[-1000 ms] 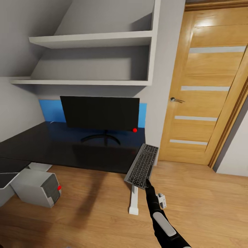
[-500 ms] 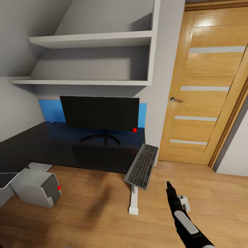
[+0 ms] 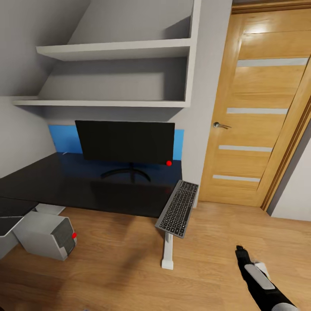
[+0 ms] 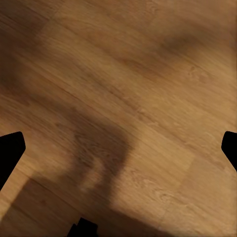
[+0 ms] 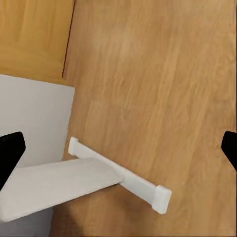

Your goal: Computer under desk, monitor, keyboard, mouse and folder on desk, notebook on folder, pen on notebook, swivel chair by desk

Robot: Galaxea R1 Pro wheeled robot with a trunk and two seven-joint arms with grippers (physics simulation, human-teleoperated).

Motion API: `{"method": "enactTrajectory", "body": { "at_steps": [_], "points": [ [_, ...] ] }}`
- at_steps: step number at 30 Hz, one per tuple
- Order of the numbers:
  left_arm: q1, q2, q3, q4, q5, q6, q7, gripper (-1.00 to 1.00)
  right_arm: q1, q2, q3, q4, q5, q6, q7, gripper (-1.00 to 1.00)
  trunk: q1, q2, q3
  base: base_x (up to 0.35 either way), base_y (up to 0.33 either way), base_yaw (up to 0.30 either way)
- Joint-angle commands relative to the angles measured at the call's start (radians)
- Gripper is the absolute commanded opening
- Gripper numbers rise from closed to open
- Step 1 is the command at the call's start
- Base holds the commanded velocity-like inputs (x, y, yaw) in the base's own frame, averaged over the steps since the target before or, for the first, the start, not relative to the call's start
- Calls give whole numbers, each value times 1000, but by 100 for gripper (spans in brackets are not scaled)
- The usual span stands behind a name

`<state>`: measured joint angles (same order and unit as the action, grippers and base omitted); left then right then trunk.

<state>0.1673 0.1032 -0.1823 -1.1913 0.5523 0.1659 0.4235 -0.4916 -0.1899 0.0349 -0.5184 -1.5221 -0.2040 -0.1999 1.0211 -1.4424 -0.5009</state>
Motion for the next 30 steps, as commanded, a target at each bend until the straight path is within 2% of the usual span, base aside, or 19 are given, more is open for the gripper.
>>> {"method": "enactTrajectory", "body": {
  "at_steps": [1, 2, 3, 4, 5, 6, 8, 10, 13, 16, 20, 22, 24, 30],
  "points": [
    [0, 1, -3, -2, 6, 3, 8, 100, -2, 1, 19, 31, 21, -47, -13, 100, 0, -1, -1, 0, 0, 0],
    [0, 1, -2, -2, 6, 3, 8, 100, -2, 12, 49, 71, 74, -99, -19, 100, 0, -1, -1, 0, 0, 0],
    [0, 1, -2, -2, 6, 3, 8, 100, -3, 24, 71, 93, 111, -127, -21, 100, 0, -1, -1, 0, 0, 0],
    [0, 1, -2, -2, 7, 3, 8, 100, -3, 54, 122, 141, 197, -187, -24, 100, 0, -1, -1, 0, 0, 0],
    [0, 1, -2, -2, 7, 3, 8, 100, -3, 71, 148, 165, 243, -219, -26, 100, 0, -1, -1, 0, 0, 0],
    [0, 1, -2, -2, 7, 3, 8, 100, -4, 100, 197, 216, 332, -287, -28, 100, 0, -1, -1, 0, 0, 0],
    [0, 1, 0, -2, 7, 3, 8, 100, -4, 135, 261, 337, 491, -445, -31, 100, 0, -1, -1, 0, 0, 0],
    [0, 0, 0, -2, 8, 3, 8, 100, -4, 143, 274, 391, 532, -499, -34, 100, 0, -1, -1, 0, 0, 0],
    [0, -1, 0, -1, 8, 3, 9, 100, -3, 134, 287, 448, 566, -540, -32, 100, 0, -1, -1, 0, 0, 0],
    [0, -1, 0, 2, 8, 2, 9, 100, -2, 124, 293, 480, 576, -555, -28, 100, 0, -1, -1, 0, 0, 0],
    [0, -1, 0, 7, 7, -4, 9, 100, -1, 129, 296, 503, 583, -569, -21, 100, 0, -1, -1, 0, 0, 0],
    [0, 0, 0, 35, 7, -65, 9, 100, 0, 127, 296, 508, 585, -572, -18, 100, 0, -1, -1, 0, 0, 0],
    [0, 0, 0, 45, 7, -93, 9, 100, 0, 125, 295, 509, 585, -572, -17, 100, 0, -1, -1, 0, 0, 0],
    [0, 0, -2, 54, 7, -119, 9, 100, 1, 129, 299, 512, 584, -572, 2, 100, 0, -1, -1, 0, 0, 0]
  ]
}}
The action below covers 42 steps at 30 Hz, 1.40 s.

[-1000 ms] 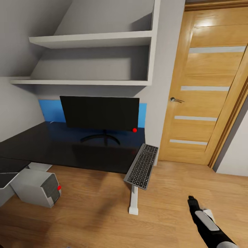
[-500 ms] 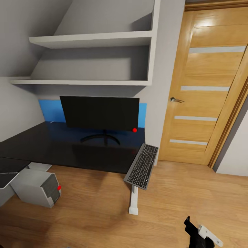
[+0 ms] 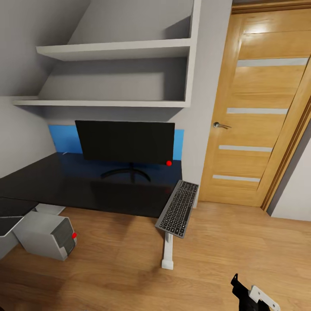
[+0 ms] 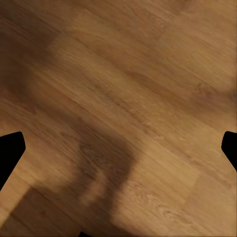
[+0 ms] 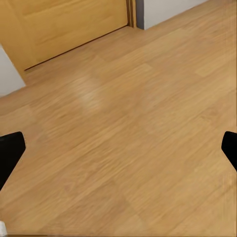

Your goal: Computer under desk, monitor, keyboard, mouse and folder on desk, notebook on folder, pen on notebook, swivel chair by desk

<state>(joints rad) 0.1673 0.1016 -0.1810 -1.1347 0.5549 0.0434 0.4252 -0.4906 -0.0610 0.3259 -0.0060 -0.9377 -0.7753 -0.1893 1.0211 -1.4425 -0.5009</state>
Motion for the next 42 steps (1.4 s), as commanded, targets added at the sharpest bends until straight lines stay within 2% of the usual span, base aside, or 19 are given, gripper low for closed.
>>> {"method": "enactTrajectory", "body": {
  "at_steps": [1, 2, 5, 6, 9, 18, 31, 42],
  "points": [
    [0, 1, -3, -2, 4, 2, 7, 100, 0, 2, 9, 0, 0, -1, -4, 100, 0, -1, -1, 0, 0, 0],
    [0, 1, -3, -1, 4, -1, 7, 100, 0, 6, 11, 0, 26, -1, 12, 100, 0, -1, -1, 0, 0, 0],
    [0, 1, -3, 2, 5, -2, 7, 100, 0, 3, 8, -1, 64, -1, 19, 100, 0, -1, -1, 0, 0, 0],
    [0, -21, -8, 25, 3, -2, 6, 100, 0, 4, 8, -2, 69, -1, 20, 100, 0, -1, -1, 0, 0, 0],
    [0, -39, -9, 30, 2, -3, 6, 100, 0, 0, 8, -2, 72, -1, 21, 100, 0, -1, -1, 0, 0, -70],
    [0, -40, -9, 30, 0, -4, 6, 100, 0, 0, 8, -2, 73, -1, 22, 100, 0, -1, -1, 0, -40, -247],
    [0, -40, -9, 30, 1, -7, 6, 100, 0, 2, 10, -1, 74, -1, 24, 100, 0, -1, -1, 5, -305, -262],
    [0, -40, -9, 45, -1, -7, 6, 100, 0, 3, 10, -1, 74, -1, 24, 100, 0, -1, -1, 193, -47, -263]
  ]
}}
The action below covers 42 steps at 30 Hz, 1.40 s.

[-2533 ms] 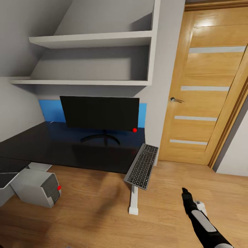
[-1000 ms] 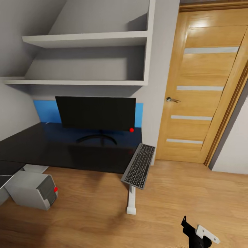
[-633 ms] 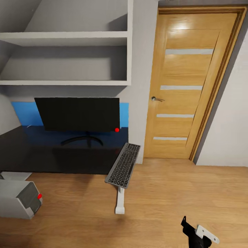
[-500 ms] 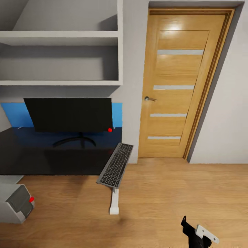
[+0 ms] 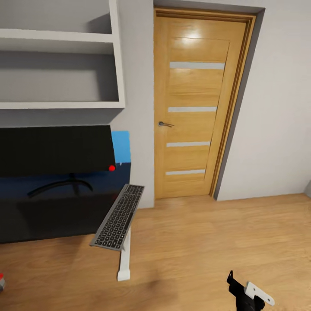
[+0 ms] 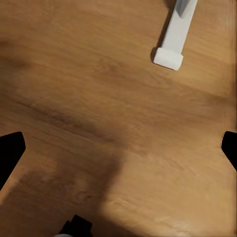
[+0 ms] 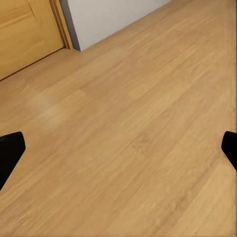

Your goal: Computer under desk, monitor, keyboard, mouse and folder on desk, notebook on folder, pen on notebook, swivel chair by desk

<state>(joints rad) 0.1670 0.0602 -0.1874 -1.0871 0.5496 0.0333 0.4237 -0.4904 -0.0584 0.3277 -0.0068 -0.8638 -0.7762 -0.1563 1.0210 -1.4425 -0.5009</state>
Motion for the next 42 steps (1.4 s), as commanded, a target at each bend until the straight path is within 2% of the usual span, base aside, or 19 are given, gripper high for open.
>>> {"method": "enactTrajectory", "body": {
  "at_steps": [1, 16, 26, 42],
  "points": [
    [0, 1, -3, -2, 4, 3, 7, 100, 0, 0, 8, 0, 0, 0, -9, 100, 0, 0, -1, 47, -2, -263],
    [0, 1, -3, -1, 4, 3, 7, 100, 0, 0, 8, -1, 2, 0, -9, 100, 0, 0, -1, 29, 0, -267],
    [0, 1, -3, 0, 4, 3, 7, 100, 0, 0, 8, 0, 2, 0, -9, 100, 0, 0, 0, 295, 0, -268],
    [0, 1, -3, 1, 4, 3, 7, 100, 0, 1, 8, 1, 2, 0, -9, 100, 0, 0, 14, 325, 0, -234]
  ]
}}
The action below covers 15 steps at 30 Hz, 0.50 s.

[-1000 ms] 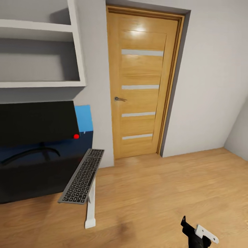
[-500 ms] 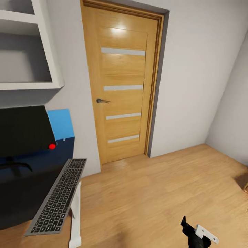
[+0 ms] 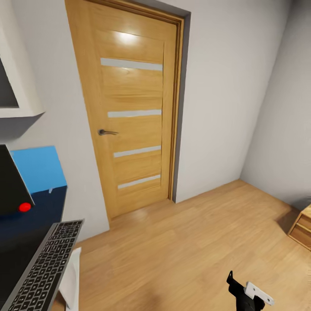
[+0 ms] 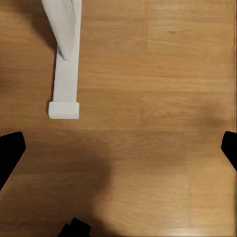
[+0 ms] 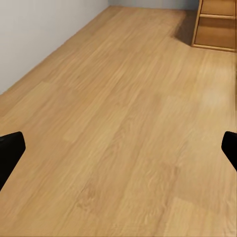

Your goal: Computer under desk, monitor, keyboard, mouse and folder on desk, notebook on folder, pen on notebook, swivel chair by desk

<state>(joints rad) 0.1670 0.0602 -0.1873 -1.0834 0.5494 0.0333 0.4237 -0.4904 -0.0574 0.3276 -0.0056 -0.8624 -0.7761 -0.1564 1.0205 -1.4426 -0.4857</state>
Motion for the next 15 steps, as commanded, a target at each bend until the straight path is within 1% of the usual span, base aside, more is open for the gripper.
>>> {"method": "enactTrajectory", "body": {
  "at_steps": [1, 11, 15],
  "points": [
    [0, 1, -3, -3, 4, 3, 7, 100, 0, 0, 8, -1, 0, 0, -9, 100, 1, 0, 0, 325, 0, -227],
    [0, 0, -3, -2, 4, 3, 7, 100, 0, 1, 8, -1, 0, 0, -9, 100, 1, 0, 10, 325, 0, -219],
    [0, 0, -3, -1, 4, 3, 7, 100, 0, 1, 8, -1, -1, 0, -9, 100, 1, 0, 14, 325, 0, -96]
  ]
}}
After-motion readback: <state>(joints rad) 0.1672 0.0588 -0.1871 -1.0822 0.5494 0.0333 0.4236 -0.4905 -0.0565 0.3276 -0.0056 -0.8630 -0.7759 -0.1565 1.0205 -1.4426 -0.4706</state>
